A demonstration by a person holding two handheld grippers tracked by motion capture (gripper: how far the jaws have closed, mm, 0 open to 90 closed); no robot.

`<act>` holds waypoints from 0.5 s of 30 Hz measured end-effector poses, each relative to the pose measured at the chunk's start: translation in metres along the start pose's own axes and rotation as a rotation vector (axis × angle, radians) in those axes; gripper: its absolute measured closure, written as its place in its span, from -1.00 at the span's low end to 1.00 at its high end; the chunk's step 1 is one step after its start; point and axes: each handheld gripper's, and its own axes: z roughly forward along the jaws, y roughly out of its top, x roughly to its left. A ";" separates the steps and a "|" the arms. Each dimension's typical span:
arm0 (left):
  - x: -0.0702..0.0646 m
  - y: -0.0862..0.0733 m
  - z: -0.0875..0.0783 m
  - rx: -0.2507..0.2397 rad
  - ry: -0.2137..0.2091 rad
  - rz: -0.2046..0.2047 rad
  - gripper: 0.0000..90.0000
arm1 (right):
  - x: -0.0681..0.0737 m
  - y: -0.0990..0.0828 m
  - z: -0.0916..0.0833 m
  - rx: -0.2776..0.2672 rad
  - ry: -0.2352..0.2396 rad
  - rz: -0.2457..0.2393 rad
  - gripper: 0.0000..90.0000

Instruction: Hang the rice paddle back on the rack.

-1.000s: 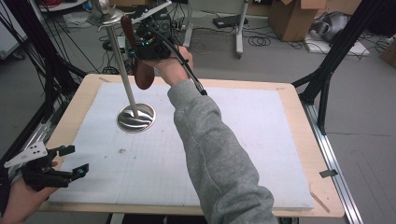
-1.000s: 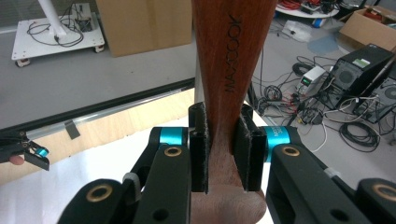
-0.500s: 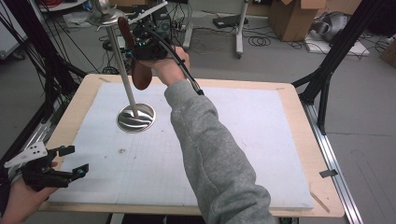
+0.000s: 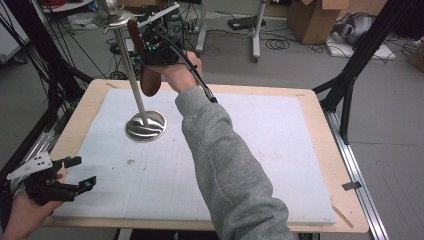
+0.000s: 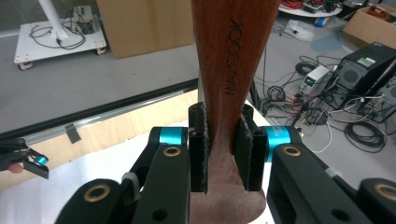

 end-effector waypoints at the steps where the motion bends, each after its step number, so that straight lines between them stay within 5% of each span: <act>1: 0.000 0.000 0.001 -0.001 -0.002 0.000 -0.95 | 0.000 0.000 0.000 -0.002 0.004 -0.001 0.70; 8: 0.001 -0.002 0.002 0.010 0.007 0.003 -0.95 | 0.003 -0.003 -0.004 -0.034 -0.017 -0.021 0.39; 15: 0.002 -0.003 0.003 0.011 0.003 -0.004 -0.95 | 0.001 -0.009 -0.009 -0.057 -0.036 0.008 -0.04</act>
